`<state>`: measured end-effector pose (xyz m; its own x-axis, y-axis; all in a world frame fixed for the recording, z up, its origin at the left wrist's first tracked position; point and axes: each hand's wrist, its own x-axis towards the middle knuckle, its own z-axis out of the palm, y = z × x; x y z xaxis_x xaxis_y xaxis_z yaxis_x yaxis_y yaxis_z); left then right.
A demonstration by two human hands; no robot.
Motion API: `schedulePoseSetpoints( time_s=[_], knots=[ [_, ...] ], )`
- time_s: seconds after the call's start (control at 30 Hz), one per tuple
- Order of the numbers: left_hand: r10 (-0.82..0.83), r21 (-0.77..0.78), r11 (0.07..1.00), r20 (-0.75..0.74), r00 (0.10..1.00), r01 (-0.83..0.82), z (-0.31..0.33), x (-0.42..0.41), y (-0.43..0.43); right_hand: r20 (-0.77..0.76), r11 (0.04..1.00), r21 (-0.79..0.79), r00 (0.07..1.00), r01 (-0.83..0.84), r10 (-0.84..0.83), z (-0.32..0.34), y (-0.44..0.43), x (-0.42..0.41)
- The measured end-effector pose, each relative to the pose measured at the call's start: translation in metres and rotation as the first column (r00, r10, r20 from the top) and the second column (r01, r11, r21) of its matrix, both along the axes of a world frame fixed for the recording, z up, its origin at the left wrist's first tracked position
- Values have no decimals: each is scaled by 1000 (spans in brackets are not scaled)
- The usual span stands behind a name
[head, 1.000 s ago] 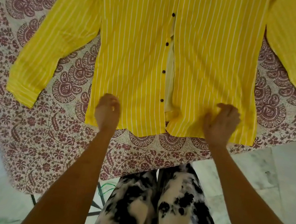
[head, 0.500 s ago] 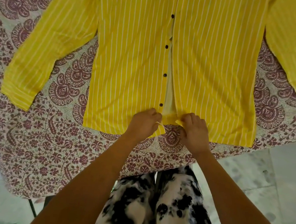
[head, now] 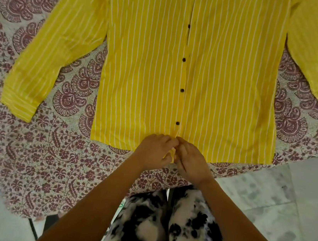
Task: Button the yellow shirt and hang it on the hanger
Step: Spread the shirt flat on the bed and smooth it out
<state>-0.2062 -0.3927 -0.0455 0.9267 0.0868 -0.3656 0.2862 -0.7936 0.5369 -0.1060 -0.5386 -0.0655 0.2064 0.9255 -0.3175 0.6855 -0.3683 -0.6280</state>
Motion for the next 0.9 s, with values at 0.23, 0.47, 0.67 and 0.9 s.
schedulePoseSetpoints(
  time_s=[0.23,0.47,0.67,0.9],
  knots=[
    [98,-83,991,-100,990,-107,6,6,1,179,988,-94,978,124,-105,14,-16,40],
    [182,6,983,-20,983,-182,27,59,32,283,962,-88,932,260,-226,39,14,101],
    [272,44,961,9,962,-272,49,165,39,239,887,61,857,457,-457,60,24,187],
    [152,17,988,-20,988,-152,64,340,2,258,813,116,773,570,-579,73,-14,329]
  ],
)
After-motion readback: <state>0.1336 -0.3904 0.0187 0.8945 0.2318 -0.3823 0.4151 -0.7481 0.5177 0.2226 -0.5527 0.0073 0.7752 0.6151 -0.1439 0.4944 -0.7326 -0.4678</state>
